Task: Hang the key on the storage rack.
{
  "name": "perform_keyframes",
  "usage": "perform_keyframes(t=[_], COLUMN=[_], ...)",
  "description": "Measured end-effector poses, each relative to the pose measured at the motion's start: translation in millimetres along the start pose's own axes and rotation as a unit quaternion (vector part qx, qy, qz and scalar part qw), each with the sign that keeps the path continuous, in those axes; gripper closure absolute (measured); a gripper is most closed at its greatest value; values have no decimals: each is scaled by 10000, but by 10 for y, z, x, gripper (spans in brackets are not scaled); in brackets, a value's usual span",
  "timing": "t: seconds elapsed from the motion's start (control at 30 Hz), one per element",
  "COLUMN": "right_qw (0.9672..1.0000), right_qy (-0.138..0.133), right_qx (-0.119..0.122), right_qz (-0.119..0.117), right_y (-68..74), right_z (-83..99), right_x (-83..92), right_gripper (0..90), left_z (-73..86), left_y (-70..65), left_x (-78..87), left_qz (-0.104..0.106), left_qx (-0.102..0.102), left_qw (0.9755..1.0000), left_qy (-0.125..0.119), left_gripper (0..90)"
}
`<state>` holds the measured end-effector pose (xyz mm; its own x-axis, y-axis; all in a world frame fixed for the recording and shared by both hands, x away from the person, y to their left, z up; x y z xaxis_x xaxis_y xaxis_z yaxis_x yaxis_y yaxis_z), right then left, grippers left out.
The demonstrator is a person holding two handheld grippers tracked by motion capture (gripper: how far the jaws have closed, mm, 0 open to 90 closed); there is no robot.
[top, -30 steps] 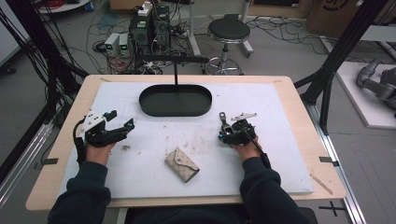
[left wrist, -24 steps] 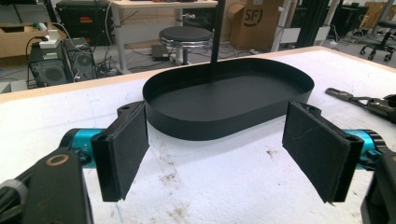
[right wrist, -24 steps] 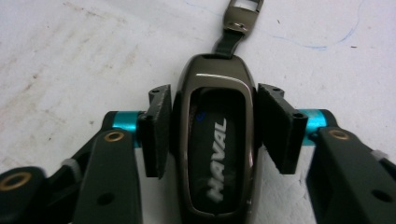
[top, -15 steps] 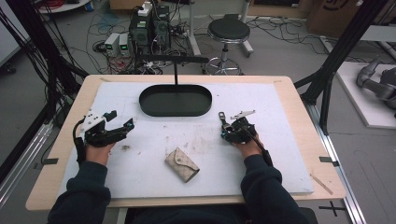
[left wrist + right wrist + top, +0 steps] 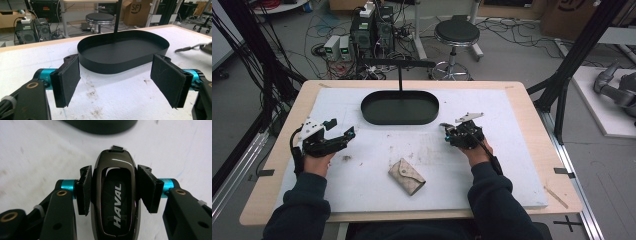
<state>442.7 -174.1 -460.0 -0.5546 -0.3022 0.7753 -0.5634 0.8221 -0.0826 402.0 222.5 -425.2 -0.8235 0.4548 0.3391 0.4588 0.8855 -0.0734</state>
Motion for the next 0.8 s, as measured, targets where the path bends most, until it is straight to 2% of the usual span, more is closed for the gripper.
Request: perform_keyframes(t=[0.17, 0.2, 0.23, 0.37, 0.43, 0.5, 0.53, 0.6, 0.73, 0.8], right_qw=[9993, 9993, 9987, 9977, 9974, 9964, 9964, 9956, 9944, 9938], right_qy=[-360, -360, -487, -638, -669, -779, -779, -856, -937, -1018], right_qx=[94, 94, 144, 200, 236, 280, 280, 302, 351, 270], right_qz=[8, 8, 21, 100, 116, 190, 190, 251, 336, 355], right_y=[23, 23, 27, 16, 12, 13, 13, 23, 33, 24], right_z=[-374, -374, -535, -863, -925, -1170, -1170, -1359, -1524, -1671], right_x=[194, 194, 261, 360, 373, 405, 405, 418, 426, 443], right_gripper=[498, 498, 498, 498, 498, 498, 498, 498, 498, 498], left_z=[-5, -5, -3, -5, -5, -4, -4, -5, -6, -7], left_y=[4, 4, 8, 5, 7, 12, 15, 21, 16, 14], left_x=[7, 7, 5, 6, 5, 5, 5, 5, 5, 5], left_qz=[-6, -6, 4, 18, 16, 16, 18, 10, 31, 39], left_qx=[11, 11, 22, 36, 38, 38, 41, 41, 48, 48], left_qw=[10000, 10000, 10000, 10000, 10000, 10000, 10000, 10000, 10000, 10000], left_qy=[-22, -22, -18, -29, -32, -29, -39, -47, -54, -58], left_gripper=[237, 237, 237, 237, 237, 237, 237, 237, 237, 237])
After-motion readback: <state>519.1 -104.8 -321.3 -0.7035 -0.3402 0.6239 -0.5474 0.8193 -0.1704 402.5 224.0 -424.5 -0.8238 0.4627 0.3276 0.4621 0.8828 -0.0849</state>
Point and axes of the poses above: each handheld gripper's, and its own axes: x roughly backward along the jaws, z roughly out of its underside, y roughly to its left, the point moved 7 cm from there along -x, roughly forward along the jaws, and after that the axes turned 6 degrees about y, right-handed, at the moved point
